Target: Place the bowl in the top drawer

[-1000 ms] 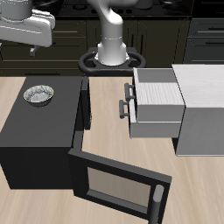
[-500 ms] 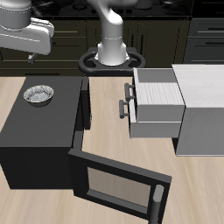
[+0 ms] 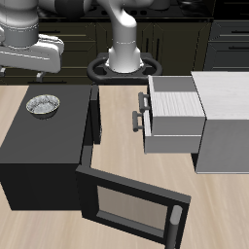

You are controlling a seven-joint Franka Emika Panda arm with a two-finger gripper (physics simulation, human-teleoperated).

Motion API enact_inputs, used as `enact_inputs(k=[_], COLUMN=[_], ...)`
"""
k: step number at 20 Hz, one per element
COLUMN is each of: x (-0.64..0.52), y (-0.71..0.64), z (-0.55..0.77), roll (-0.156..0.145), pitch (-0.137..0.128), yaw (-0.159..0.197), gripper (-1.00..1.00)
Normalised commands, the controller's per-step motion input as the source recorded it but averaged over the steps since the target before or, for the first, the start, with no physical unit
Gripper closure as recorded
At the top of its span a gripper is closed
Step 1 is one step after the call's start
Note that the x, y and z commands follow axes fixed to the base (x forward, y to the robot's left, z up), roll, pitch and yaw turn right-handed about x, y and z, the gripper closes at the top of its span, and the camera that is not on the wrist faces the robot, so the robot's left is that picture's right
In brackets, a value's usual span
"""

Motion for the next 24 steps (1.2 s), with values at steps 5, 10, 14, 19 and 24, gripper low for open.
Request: enact_inputs(k=[5,10,14,19,24], x=[0.1,0.05,0.04,0.03,-0.04], y=[-0.04,-0.02,0.08,0.13,0.1], z=[-0.42,-0.31,-0.38,-0.38,-0.22], roll=[0.005,-0.002,0.012,0.016,0.044], pitch=[0.047,0.028,0.047,0.055,0.001], yaw=[-0.033,-0.01,-0.014,-0.011,-0.016], gripper=[-1.0,-1.0,-1.0,-1.0,1.0])
